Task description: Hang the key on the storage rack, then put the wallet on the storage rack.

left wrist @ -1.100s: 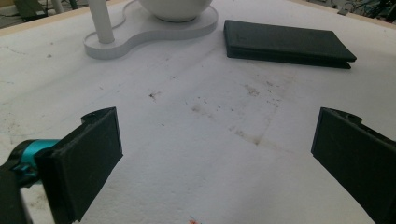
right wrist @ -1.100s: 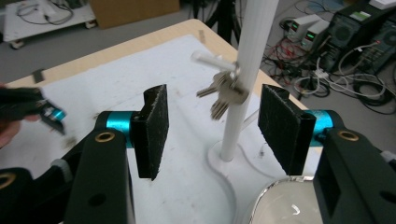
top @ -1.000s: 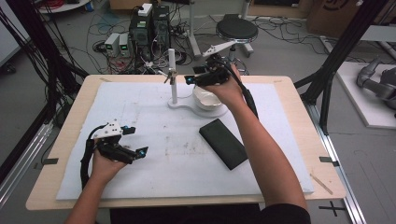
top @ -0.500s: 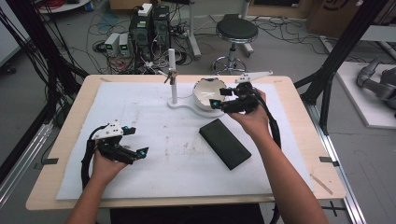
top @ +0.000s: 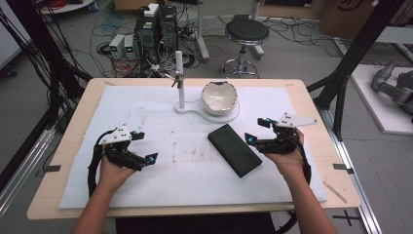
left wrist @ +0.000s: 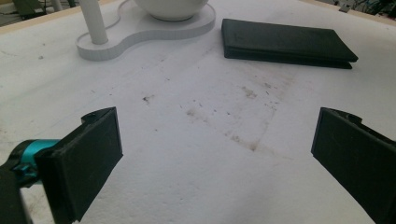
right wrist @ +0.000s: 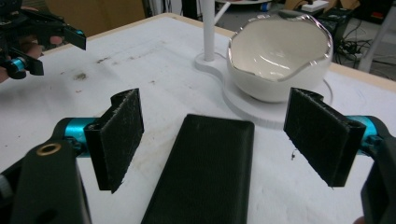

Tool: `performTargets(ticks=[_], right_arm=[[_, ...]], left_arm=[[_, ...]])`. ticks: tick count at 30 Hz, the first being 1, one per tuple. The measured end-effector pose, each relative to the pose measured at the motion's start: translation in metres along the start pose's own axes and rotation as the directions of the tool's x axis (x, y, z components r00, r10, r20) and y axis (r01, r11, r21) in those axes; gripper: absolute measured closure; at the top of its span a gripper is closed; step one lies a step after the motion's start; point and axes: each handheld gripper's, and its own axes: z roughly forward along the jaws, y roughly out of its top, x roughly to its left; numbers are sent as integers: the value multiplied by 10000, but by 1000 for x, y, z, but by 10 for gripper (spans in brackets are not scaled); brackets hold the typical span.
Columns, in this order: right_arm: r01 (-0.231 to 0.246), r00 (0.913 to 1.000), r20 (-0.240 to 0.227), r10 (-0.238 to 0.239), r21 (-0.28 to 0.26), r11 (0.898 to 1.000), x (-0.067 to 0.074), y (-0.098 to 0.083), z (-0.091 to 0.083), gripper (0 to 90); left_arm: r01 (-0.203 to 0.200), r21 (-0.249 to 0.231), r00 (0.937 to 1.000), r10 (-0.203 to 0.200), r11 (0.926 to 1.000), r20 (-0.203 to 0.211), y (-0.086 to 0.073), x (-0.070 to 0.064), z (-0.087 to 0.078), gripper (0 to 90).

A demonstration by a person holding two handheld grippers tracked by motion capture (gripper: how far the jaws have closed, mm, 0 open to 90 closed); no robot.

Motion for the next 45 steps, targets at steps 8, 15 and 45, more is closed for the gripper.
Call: performTargets(ticks=[8, 15, 45], right_arm=[[-507, 9971, 575, 495, 186, 9985, -4, -37, -16, 204], [-872, 9929, 843, 845, 297, 9957, -11, -48, -18, 204], [-1774, 9835, 85, 1806, 2384, 9548, -34, -71, 1, 203]], left_arm=[[87, -288, 9999, -88, 9995, -61, 8, -1, 4, 18], [368, -590, 9993, -363, 9976, 104, 7, 4, 9, 18], [239, -376, 9996, -233, 9990, 164, 6, 7, 18, 17]])
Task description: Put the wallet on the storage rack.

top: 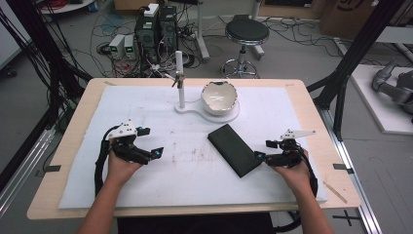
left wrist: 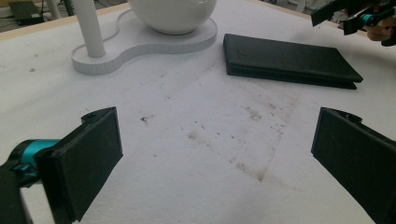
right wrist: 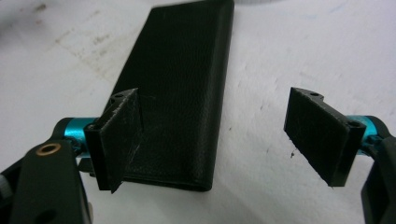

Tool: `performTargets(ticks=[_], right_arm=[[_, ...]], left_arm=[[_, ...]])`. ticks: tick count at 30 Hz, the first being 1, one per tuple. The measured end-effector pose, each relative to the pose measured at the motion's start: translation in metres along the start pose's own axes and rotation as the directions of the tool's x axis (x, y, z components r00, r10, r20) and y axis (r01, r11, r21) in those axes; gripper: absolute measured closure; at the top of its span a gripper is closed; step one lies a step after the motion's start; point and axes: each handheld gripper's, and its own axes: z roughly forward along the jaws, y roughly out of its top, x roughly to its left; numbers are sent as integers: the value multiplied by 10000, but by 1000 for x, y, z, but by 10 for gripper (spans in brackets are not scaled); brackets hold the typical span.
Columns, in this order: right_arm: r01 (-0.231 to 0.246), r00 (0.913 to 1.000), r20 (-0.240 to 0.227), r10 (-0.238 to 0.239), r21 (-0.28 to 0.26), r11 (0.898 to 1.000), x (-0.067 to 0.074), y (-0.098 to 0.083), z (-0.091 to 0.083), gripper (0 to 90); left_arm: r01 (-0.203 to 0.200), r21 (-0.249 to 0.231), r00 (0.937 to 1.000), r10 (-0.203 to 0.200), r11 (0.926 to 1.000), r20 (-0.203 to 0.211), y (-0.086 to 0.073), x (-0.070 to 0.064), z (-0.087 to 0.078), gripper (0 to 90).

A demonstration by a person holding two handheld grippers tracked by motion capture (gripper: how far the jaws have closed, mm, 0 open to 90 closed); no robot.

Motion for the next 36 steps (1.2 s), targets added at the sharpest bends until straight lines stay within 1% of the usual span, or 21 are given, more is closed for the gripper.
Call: performTargets(ticks=[1, 3, 5, 6, 8, 9, 12, 13, 14, 17, 19, 21, 22, 23, 25, 28, 31, 32, 33, 34, 36], right_arm=[[-115, 9999, -54, 117, 397, 9991, -2, -1, 5, 203], [-177, 9997, -130, 184, 530, 9984, -3, -2, 8, 204], [-388, 9979, -479, 434, 924, 9950, -4, -3, 17, 206], [-388, 9979, -479, 434, 924, 9950, -4, -3, 17, 206], [-408, 9971, -588, 486, 1267, 9911, -2, -4, 23, 206], [-380, 9975, -543, 453, 1288, 9909, -1, -5, 26, 209], [-219, 9988, -399, 269, 1221, 9923, 3, -7, 26, 241], [-170, 9979, -593, 240, 1166, 9930, 6, -8, 26, 356], [-142, 9956, -906, 247, 1149, 9933, 7, -9, 26, 389], [-83, 9966, -806, 172, 1094, 9940, 11, -10, 27, 394], [-197, 9961, -836, 288, 1080, 9940, 9, -10, 27, 429], [-403, 9951, -856, 494, 1044, 9937, 7, -10, 25, 514], [-397, 9960, -765, 468, 910, 9951, 7, -10, 24, 609], [-397, 9960, -765, 468, 910, 9951, 7, -10, 24, 609], [-141, 9984, -537, 182, 764, 9970, 10, -9, 21, 709], [286, 9993, -245, -271, 647, 9975, 15, -7, 20, 804], [484, 9988, -33, -483, 729, 9962, 19, -5, 18, 825], [553, 9985, -34, -552, 659, 9963, 20, -4, 18, 830], [631, 9979, -137, -626, 387, 9973, 21, -2, 14, 833], [631, 9979, -137, -626, 387, 9973, 21, -2, 14, 837], [949, 9952, -247, -946, 130, 9954, 25, 3, 8, 841]], left_arm=[[27, 30, 10000, -27, 10000, -8, 0, -1, 0, 18], [6, 45, 10000, -6, 10000, -37, 0, -1, 0, 18], [-30, 79, 10000, 31, 10000, -41, 0, -2, 0, 18], [-42, 102, 10000, 43, 9999, -44, 0, -2, 0, 18], [-87, 149, 10000, 88, 9999, -30, 0, -3, 1, 18], [-50, 131, 10000, 50, 9999, -24, 0, -3, 1, 18], [-135, 198, 9999, 135, 9997, -8, 0, -4, 2, 17], [-127, 206, 9999, 127, 9997, -21, 0, -4, 1, 18], [-134, 209, 9999, 135, 9997, -27, 0, -4, 1, 18], [-126, 201, 9999, 127, 9997, -44, 0, -4, 1, 18], [-144, 225, 9999, 145, 9996, -50, 0, -4, 1, 18], [-153, 227, 9999, 154, 9996, -63, 0, -5, 1, 18], [-155, 227, 9999, 156, 9996, -67, 0, -5, 1, 18], [-154, 234, 9999, 156, 9996, -68, 0, -5, 1, 18], [-154, 253, 9999, 156, 9996, -59, 0, -5, 1, 18], [-144, 260, 9999, 145, 9996, -32, 0, -5, 1, 18], [-105, 226, 9999, 104, 9997, 42, 0, -5, 1, 18], [-79, 203, 9999, 77, 9998, 106, 1, -5, 1, 18], [-62, 180, 9999, 59, 9998, 127, 1, -5, 0, 18], [-61, 181, 9998, 58, 9998, 170, 1, -5, 0, 18], [-45, 186, 9997, 40, 9998, 244, 2, -5, -1, 18]])
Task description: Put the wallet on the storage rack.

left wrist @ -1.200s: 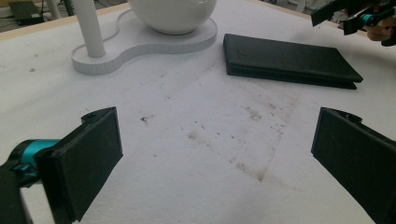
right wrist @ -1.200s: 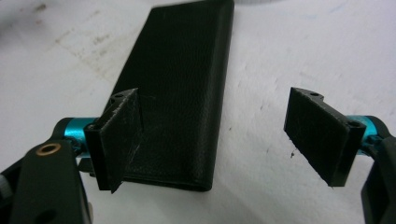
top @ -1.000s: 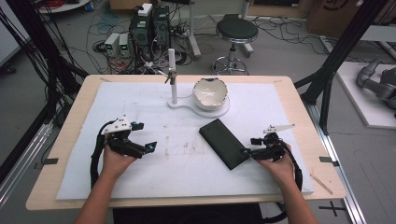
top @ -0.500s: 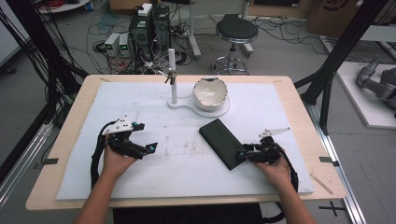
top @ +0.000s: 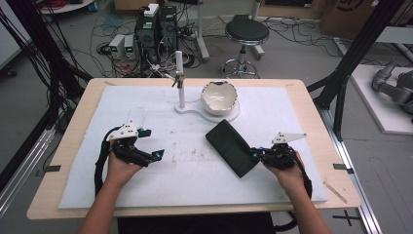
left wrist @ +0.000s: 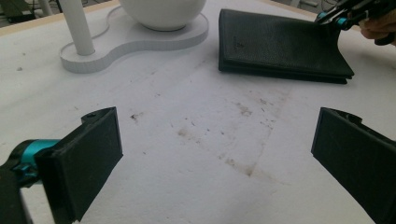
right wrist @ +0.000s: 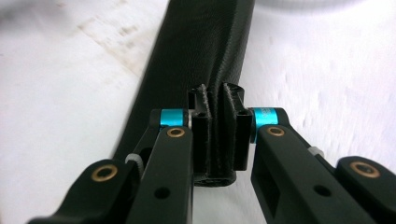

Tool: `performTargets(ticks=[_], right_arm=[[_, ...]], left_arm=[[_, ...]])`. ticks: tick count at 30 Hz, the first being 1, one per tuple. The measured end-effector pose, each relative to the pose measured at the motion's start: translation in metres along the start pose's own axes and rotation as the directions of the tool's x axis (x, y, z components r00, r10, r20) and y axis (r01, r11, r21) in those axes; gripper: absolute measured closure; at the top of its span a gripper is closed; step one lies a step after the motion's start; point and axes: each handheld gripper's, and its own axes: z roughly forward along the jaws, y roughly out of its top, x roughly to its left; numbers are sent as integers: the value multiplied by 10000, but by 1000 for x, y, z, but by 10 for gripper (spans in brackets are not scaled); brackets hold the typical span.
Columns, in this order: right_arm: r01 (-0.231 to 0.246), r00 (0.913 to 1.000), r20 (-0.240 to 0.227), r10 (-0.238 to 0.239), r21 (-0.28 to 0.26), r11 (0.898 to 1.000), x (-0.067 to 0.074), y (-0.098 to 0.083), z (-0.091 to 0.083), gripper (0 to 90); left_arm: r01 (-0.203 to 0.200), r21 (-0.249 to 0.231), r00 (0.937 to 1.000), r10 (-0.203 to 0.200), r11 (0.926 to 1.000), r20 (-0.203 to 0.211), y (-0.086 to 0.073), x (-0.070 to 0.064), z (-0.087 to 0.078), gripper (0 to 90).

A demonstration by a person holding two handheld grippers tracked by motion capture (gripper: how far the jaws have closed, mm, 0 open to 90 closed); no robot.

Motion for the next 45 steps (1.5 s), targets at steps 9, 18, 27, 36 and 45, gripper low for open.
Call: performTargets(ticks=[9, 18, 27, 36, 45], right_arm=[[1832, 9826, -154, -1850, -802, 9798, 24, 24, -19, 849], [3062, 9453, -685, -3190, -1510, 9399, 47, 42, -32, 848], [3975, 8947, -1427, -4233, -1782, 9001, 62, 48, -29, 847], [4472, 8461, -2179, -4864, -2063, 8703, 64, 53, -21, 847], [4153, 8578, -2440, -4524, -1895, 8897, 58, 55, -12, 835]], left_arm=[[-73, -85, 9992, 77, 9999, 395, 11, -5, 2, 18], [-270, -291, 9909, 306, 9992, 1311, 39, -13, 22, 18], [-654, -166, 9704, 674, 9977, 2319, 50, -21, 40, 18], [-545, -212, 9325, 585, 9983, 3565, 49, -22, 53, 64], [-675, -381, 8691, 775, 9970, 4886, 50, -22, 50, 732]])
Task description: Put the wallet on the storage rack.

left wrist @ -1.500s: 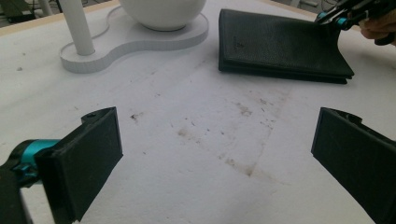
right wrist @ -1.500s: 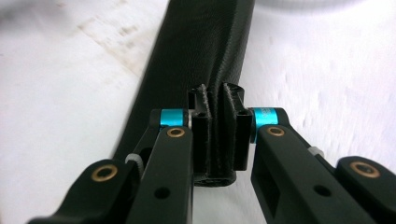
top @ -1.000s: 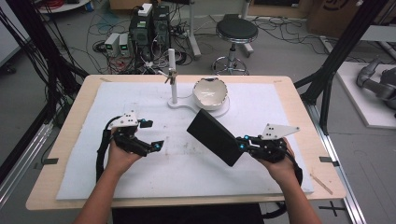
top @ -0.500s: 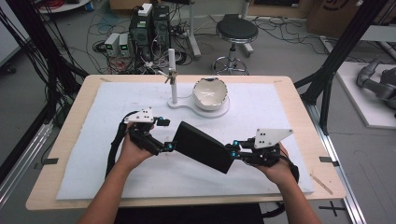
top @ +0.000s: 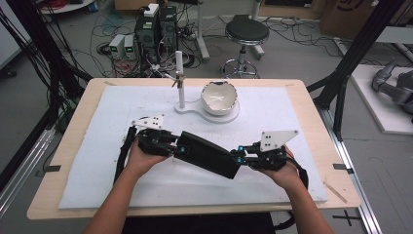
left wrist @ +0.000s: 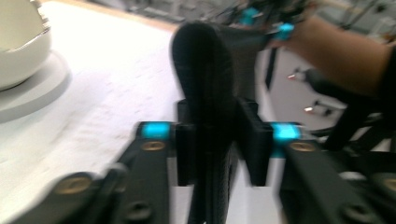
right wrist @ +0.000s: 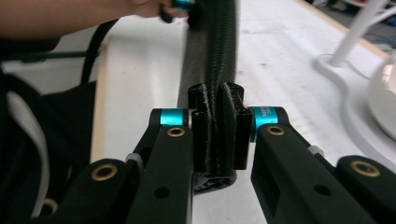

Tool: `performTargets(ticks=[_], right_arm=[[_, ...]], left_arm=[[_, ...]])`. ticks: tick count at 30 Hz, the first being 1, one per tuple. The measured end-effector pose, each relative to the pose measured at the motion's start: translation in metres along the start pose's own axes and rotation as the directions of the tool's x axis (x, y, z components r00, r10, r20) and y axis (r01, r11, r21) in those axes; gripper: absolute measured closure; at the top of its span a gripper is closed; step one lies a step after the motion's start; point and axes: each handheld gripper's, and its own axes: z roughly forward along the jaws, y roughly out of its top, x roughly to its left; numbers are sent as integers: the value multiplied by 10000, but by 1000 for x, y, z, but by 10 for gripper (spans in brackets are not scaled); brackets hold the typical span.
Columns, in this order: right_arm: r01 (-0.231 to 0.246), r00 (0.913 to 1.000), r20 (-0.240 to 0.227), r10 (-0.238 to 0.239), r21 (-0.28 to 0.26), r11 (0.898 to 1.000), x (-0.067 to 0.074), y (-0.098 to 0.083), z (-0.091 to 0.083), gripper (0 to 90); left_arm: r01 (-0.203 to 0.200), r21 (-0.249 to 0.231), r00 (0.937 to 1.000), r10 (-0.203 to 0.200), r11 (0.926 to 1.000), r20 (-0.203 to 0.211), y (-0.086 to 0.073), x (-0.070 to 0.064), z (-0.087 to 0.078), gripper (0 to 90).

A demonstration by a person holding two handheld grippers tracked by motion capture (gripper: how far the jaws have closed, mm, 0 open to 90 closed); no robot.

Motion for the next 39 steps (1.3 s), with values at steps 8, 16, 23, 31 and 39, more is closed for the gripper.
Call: performTargets(ticks=[8, 16, 23, 31, 39], right_arm=[[-1283, 9746, 1764, 1381, -654, 9896, -10, -7, -11, 561], [-2599, 9144, 3148, 2546, -259, 9653, -15, -26, -26, 338], [-3108, 8778, 3632, 3124, -645, 9483, -18, -41, -36, 257], [-3356, 8665, 3673, 3380, -726, 9392, -22, -47, -36, 230], [-3716, 8554, 3757, 3565, -343, 9278, -29, -54, -33, 216]], left_arm=[[-127, 876, 9921, 235, 9961, -1236, 23, -11, 0, 755], [-155, 1511, 9757, 480, 9884, -2140, 59, -11, -7, 756], [-187, 1954, 9522, 771, 9805, -2957, 103, -5, -12, 757], [-175, 2360, 9233, 1063, 9716, -3692, 151, 13, -12, 756], [44, 2892, 8817, 1328, 9572, -4527, 187, 39, -8, 755]])
